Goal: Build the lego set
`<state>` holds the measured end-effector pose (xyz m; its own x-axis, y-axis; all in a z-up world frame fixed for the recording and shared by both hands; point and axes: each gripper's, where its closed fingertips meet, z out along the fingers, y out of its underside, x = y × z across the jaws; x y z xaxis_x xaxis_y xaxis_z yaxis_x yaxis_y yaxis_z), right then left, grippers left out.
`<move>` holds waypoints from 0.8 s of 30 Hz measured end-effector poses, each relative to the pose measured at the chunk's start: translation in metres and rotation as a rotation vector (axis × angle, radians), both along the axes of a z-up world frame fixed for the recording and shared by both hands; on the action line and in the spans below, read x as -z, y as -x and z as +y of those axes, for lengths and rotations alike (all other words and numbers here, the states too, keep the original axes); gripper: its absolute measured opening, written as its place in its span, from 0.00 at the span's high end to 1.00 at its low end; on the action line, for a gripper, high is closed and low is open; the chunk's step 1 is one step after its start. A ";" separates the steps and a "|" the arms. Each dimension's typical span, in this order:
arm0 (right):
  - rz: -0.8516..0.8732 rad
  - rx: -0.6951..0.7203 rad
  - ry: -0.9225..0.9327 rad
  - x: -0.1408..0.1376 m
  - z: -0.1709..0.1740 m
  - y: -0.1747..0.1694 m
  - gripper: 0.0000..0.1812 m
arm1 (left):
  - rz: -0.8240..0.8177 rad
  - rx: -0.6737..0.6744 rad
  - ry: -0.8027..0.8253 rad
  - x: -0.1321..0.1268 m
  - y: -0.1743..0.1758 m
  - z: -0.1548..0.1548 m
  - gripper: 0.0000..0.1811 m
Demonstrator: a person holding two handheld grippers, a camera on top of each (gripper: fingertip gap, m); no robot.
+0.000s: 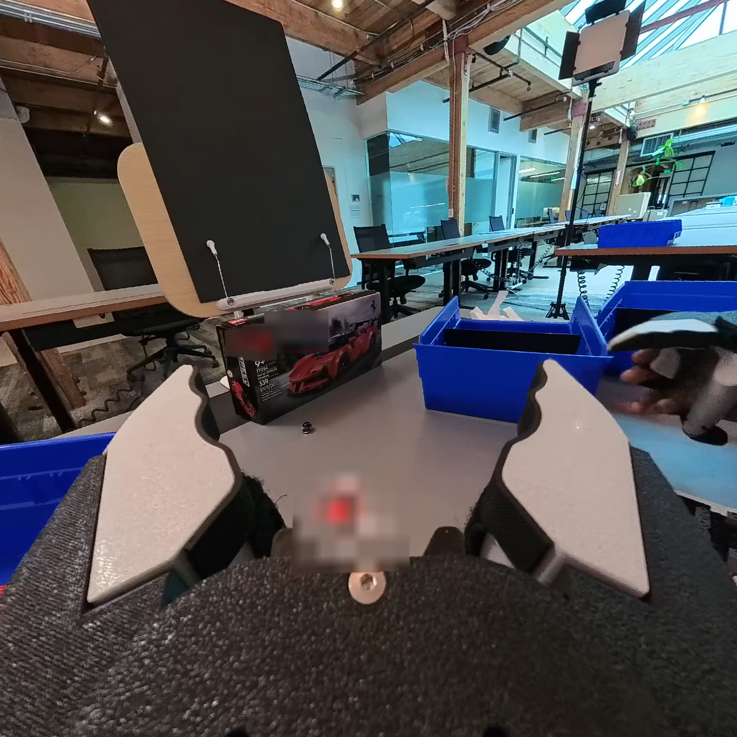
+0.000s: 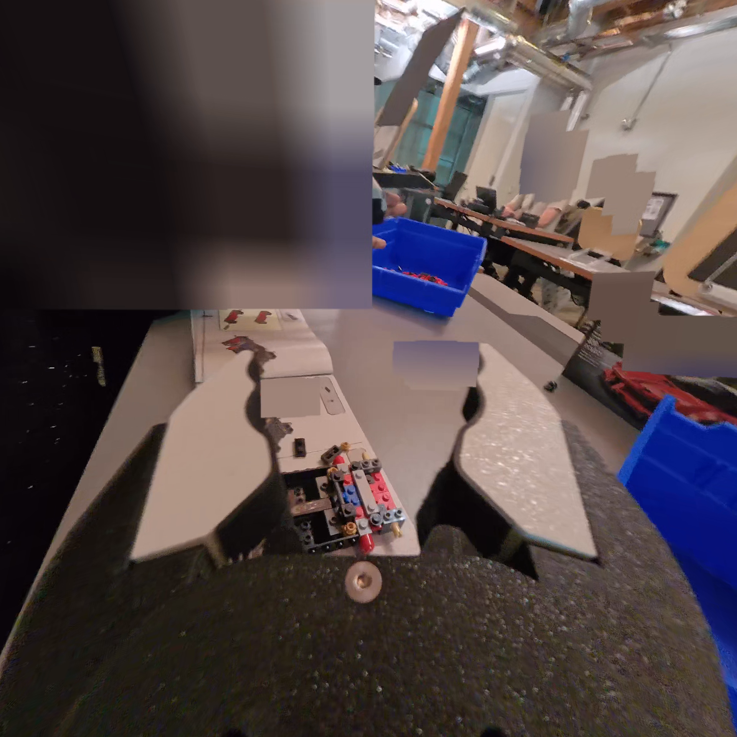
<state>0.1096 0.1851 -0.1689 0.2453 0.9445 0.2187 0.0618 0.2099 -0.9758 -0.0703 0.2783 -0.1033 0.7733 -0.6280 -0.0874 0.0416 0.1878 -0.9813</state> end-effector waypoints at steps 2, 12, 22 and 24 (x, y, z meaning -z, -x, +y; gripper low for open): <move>-0.035 0.051 0.019 0.007 0.008 0.001 0.33 | 0.009 0.005 0.000 0.001 -0.001 0.000 0.20; -0.528 -0.167 0.105 0.045 -0.021 0.036 0.67 | 0.014 0.028 0.006 -0.001 -0.009 -0.004 0.20; -1.234 -0.736 -0.247 0.099 -0.027 0.044 0.83 | 0.011 0.058 -0.019 -0.012 -0.010 -0.014 0.20; -1.338 -0.816 -0.334 0.101 -0.022 0.040 0.82 | 0.017 0.066 -0.020 -0.013 -0.011 -0.015 0.20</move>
<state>0.0696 0.1629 -0.2703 -0.8058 0.5886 0.0655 0.5636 0.7961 -0.2202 -0.0592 0.2632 -0.0905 0.7286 -0.6754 -0.1134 0.0379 0.2051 -0.9780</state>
